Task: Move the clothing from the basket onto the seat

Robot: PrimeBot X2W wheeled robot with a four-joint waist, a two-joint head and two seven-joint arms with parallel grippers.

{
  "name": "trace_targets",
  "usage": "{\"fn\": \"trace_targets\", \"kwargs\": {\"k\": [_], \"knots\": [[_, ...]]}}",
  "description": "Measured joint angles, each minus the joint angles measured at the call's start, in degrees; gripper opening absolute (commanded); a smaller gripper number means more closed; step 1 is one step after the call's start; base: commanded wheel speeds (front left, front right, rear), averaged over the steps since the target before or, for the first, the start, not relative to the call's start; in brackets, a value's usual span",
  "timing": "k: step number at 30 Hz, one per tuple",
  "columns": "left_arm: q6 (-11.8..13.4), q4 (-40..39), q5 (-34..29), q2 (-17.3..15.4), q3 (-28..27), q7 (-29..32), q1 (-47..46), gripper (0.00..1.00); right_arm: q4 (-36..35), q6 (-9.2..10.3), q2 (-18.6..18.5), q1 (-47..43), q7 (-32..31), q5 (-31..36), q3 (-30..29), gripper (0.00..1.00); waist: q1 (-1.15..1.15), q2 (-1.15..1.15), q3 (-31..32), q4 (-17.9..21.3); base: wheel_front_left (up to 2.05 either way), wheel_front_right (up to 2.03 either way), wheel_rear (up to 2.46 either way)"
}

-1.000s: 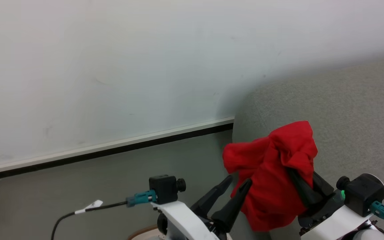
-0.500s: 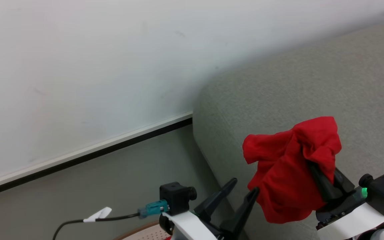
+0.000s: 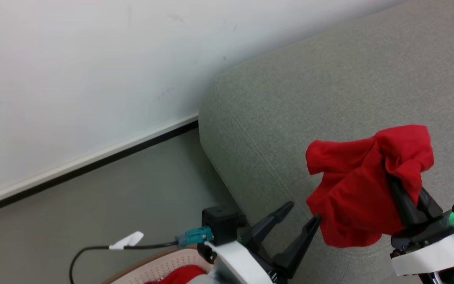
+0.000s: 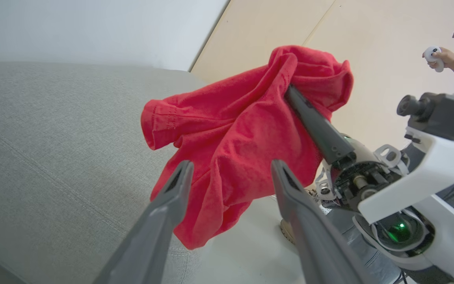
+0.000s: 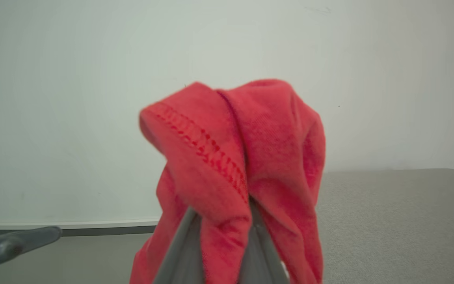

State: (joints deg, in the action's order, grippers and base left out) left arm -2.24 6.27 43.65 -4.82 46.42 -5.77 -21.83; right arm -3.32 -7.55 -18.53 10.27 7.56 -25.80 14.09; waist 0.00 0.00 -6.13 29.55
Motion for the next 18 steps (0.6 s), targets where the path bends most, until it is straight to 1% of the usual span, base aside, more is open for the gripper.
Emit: {"fn": "trace_targets", "kwargs": {"k": [6,12,15,18], "knots": [[0.0,-1.0,-2.1,-0.9,-0.3,2.2,-5.7,1.0,1.4,0.0,1.6,4.3,2.3,-0.6,-3.0,0.0,0.0,0.0,-5.1,-1.2,0.0,0.0,0.0],[-0.2,-1.4,-4.9,-2.1,-1.3,4.9,-14.1,1.0,5.2,0.01,1.9,14.9,4.6,-0.3,-6.8,0.0,0.01,0.0,-12.5,-3.4,0.0,0.0,0.0],[-0.3,-1.4,-6.9,-2.6,-1.5,6.6,-18.6,1.0,8.7,-0.01,0.3,21.8,5.2,0.0,-9.8,0.0,0.01,0.0,-16.8,-4.9,0.0,0.0,0.0],[-0.5,-1.6,-7.9,-2.9,-2.5,7.3,-23.4,1.0,13.2,0.0,-2.0,29.5,5.6,1.1,-12.9,0.0,0.02,-0.01,-21.2,-6.5,0.0,0.0,0.0]]}}
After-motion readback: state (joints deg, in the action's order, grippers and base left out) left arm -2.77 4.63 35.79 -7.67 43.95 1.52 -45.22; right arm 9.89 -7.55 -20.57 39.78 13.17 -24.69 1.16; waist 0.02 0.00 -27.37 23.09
